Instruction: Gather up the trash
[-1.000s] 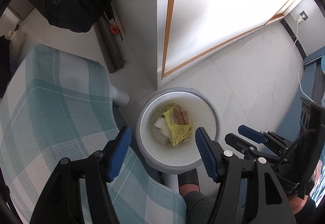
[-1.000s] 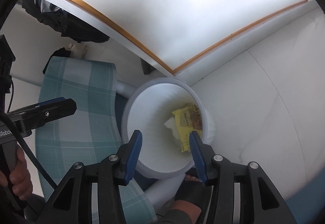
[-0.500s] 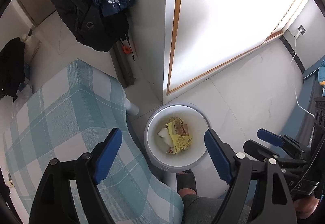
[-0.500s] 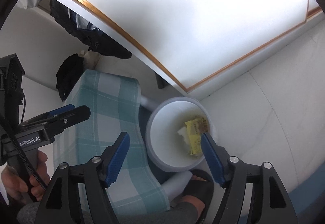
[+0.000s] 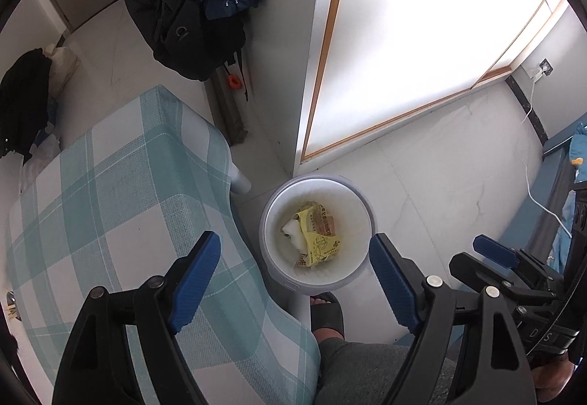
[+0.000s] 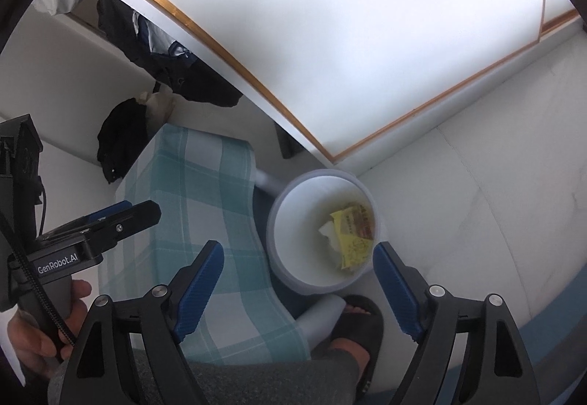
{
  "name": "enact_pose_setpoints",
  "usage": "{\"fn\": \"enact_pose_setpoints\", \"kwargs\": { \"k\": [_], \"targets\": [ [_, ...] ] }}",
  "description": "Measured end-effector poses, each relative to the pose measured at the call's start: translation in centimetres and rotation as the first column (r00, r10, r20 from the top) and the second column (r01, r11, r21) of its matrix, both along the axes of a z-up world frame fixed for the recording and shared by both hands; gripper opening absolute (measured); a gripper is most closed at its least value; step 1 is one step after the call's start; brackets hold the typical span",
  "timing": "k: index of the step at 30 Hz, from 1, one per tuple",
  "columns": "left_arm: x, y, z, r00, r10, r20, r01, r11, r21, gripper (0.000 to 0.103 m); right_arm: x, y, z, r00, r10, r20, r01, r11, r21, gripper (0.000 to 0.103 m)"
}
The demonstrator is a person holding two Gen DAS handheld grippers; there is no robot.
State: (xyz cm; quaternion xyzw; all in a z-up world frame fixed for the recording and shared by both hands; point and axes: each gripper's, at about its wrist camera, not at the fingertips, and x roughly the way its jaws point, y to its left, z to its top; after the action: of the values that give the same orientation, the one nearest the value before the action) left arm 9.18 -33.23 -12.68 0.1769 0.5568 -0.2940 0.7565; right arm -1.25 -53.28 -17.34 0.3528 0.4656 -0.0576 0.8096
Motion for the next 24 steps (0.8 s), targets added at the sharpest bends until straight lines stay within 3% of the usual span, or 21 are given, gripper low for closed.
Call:
{"fn": "enact_pose_setpoints", "kwargs": {
  "k": [24],
  "targets": [
    [-0.99, 0.41, 0.89, 1.0, 0.011, 0.01, -0.011, 1.0, -0.011, 0.081, -0.3, -0.08, 0.26, 1.0, -0.005, 0.006, 0.005, 1.0, -0.009, 0.084]
  ]
}}
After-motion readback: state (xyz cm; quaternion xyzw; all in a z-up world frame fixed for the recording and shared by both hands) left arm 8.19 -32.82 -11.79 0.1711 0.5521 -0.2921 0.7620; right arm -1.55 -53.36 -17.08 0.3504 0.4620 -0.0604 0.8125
